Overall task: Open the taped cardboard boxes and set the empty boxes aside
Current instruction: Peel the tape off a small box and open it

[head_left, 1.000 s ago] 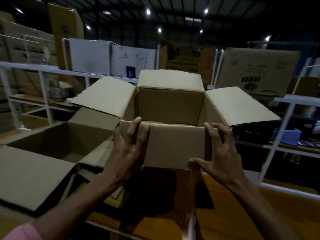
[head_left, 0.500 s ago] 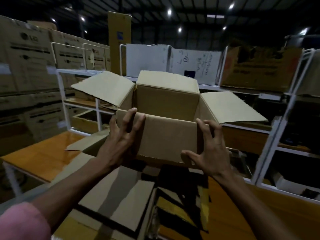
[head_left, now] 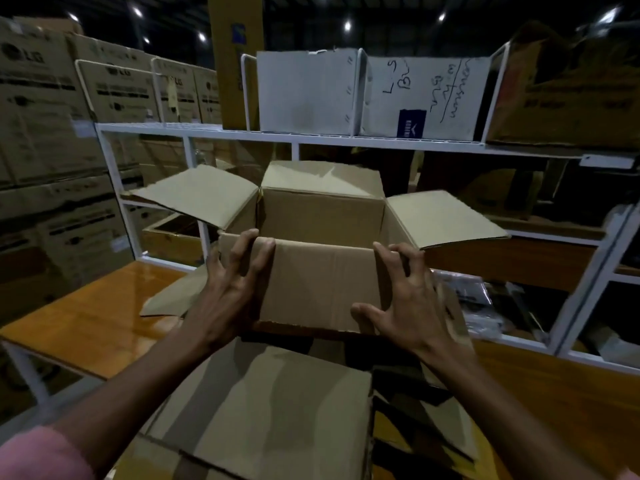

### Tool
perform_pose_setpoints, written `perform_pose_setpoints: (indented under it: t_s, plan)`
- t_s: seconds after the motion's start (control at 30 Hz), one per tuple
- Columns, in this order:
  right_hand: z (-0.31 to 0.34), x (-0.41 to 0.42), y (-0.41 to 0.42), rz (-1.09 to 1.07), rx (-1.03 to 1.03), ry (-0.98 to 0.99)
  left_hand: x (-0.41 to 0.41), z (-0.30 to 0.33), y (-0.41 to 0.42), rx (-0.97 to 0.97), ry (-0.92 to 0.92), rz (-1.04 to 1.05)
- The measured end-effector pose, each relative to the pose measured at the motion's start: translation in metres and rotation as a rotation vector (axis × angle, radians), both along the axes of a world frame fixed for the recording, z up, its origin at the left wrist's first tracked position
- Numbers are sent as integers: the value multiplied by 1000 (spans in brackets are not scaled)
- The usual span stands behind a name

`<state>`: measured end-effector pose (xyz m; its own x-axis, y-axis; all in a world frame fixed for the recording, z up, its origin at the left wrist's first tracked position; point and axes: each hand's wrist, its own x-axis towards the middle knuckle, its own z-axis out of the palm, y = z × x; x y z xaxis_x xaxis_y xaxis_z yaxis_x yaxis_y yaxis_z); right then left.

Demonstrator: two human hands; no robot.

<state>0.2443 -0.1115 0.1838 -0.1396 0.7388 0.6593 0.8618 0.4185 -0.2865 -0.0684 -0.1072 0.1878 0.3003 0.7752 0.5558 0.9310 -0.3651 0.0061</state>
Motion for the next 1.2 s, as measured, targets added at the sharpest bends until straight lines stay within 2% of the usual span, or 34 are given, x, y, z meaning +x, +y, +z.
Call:
perform_pose_setpoints:
  t_s: [0.13, 0.43, 0.63, 0.93, 1.2]
  plan:
    - [-9, -13, 14, 12, -30, -9, -12, -18, 11, -98, -33, 21]
    - [-4, -64, 25, -99, -50, -24, -63, -13, 46, -85, -19, -93]
    - [-23, -97, 24, -191, -113, -10, -91, -33, 65, -187, 7, -111]
    - [-51, -101, 32, -287, -257, 37, -84, -73, 95, -323, -23, -193]
    - [-60, -100, 33, -287, -364, 88, -79, -79, 118, -382, 70, -165]
